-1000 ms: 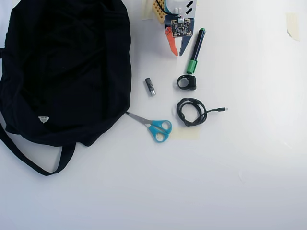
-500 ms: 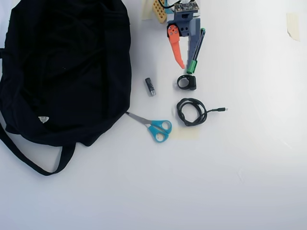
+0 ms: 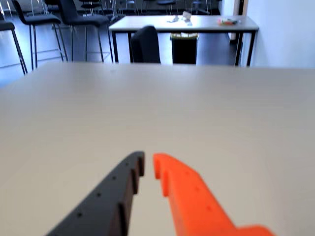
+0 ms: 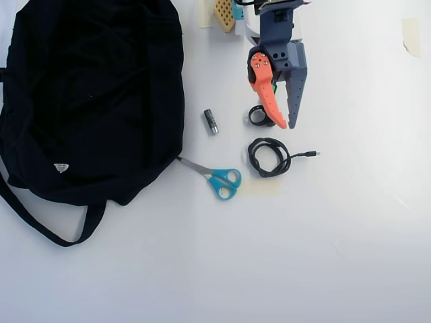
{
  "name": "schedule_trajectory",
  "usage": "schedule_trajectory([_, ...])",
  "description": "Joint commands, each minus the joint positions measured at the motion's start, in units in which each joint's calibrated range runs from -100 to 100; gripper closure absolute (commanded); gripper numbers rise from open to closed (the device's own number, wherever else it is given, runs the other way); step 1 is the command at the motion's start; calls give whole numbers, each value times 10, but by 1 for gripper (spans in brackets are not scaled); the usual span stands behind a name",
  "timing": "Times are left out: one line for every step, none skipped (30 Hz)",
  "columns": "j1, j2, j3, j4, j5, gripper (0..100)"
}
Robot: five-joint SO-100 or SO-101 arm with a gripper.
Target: Put the cable into the black bag
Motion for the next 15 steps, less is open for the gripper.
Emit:
schedule_trajectory([17, 76, -118, -12, 3, 97])
schedule_trajectory([23, 96, -141, -11, 3, 97])
schedule_trajectory([29, 114, -161, -11, 4, 97])
schedule_trajectory([33, 133, -178, -11, 4, 97])
schedule_trajectory([37, 151, -197, -11, 4, 97])
schedule_trajectory([38, 169, -217, -9, 7, 97])
schedule_trajectory([38, 186, -239, 3, 16, 97])
schedule_trajectory([35, 204, -263, 19, 28, 97])
schedule_trajectory([33, 220, -290, 38, 36, 97])
schedule_trajectory([33, 235, -320, 59, 38, 97])
schedule_trajectory([36, 258, -372, 103, 36, 97])
schedule_trajectory([37, 269, -405, 131, 36, 97])
schedule_trajectory([37, 282, -439, 162, 36, 97])
schedule_trajectory([37, 294, -472, 190, 36, 97])
schedule_trajectory([38, 306, -503, 218, 36, 97])
